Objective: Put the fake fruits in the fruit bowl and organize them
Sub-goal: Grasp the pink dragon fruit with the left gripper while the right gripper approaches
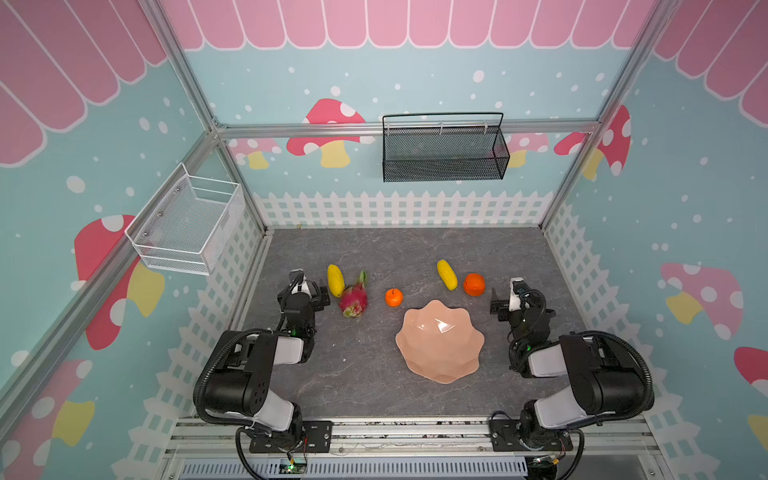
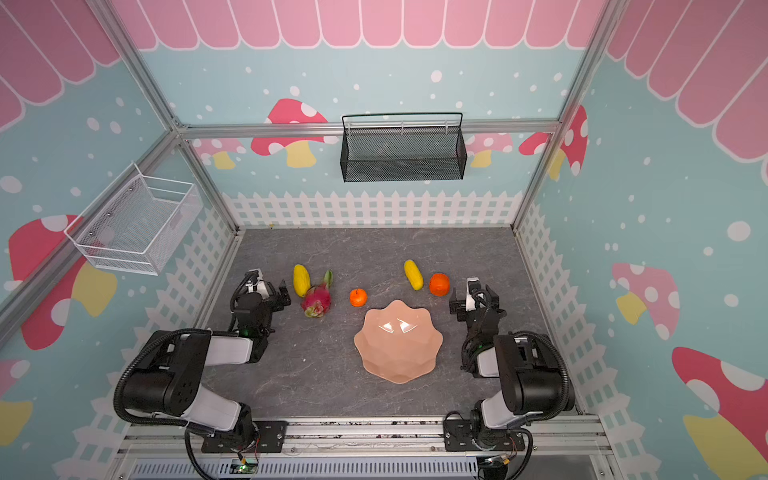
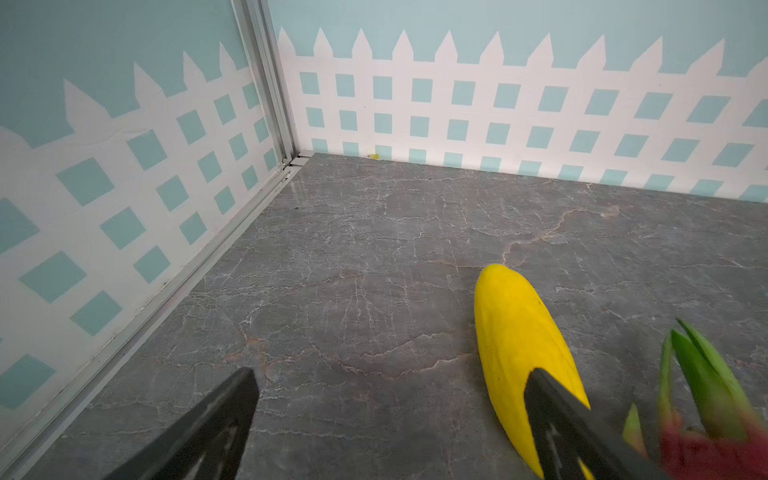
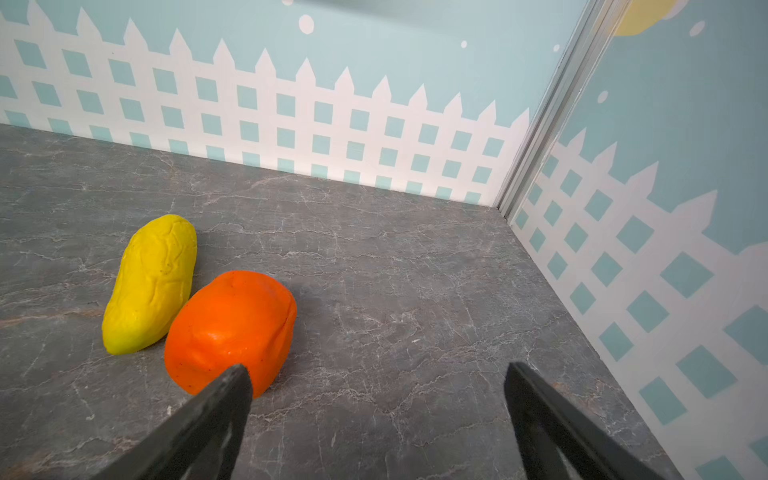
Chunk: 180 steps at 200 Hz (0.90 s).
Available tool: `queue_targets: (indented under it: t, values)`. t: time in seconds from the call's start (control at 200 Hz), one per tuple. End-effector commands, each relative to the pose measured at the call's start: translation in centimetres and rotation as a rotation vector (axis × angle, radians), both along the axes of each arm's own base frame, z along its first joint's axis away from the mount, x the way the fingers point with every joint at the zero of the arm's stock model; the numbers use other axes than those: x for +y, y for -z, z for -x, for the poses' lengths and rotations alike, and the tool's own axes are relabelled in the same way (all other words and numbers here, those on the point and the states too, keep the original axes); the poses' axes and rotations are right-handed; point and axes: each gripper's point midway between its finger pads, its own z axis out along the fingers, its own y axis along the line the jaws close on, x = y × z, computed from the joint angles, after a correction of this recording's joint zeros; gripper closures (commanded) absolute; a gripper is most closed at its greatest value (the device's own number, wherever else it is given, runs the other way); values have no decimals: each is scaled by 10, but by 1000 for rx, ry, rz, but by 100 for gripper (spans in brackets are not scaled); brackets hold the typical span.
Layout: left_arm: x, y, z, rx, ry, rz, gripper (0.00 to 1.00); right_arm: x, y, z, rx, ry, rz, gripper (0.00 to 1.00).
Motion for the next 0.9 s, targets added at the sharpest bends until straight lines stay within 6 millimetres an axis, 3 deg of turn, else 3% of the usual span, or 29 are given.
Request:
queue_targets:
  t: [0.0, 0.45, 0.525, 0.655, 0.785, 0.895]
  values:
    - [-2, -3, -3, -5, 16, -10, 0, 1, -6, -1, -23, -8, 12, 2]
    - [-3, -3, -3, -6, 22, -8, 0, 1, -6, 1, -29, -10, 19, 2]
    - [-4, -7, 0, -21, 17, -20, 0, 5, -14, 7, -64, -22, 35, 2]
    - [7, -33, 17, -71, -64, -24, 0, -4, -40, 26, -115, 56, 3, 2]
    - [3, -65, 44, -64, -91, 40, 1, 15, -80, 42, -102, -17, -52, 2]
    - [-16, -80, 64, 19, -55, 220, 4, 69, -107, 48, -60, -254, -130, 2]
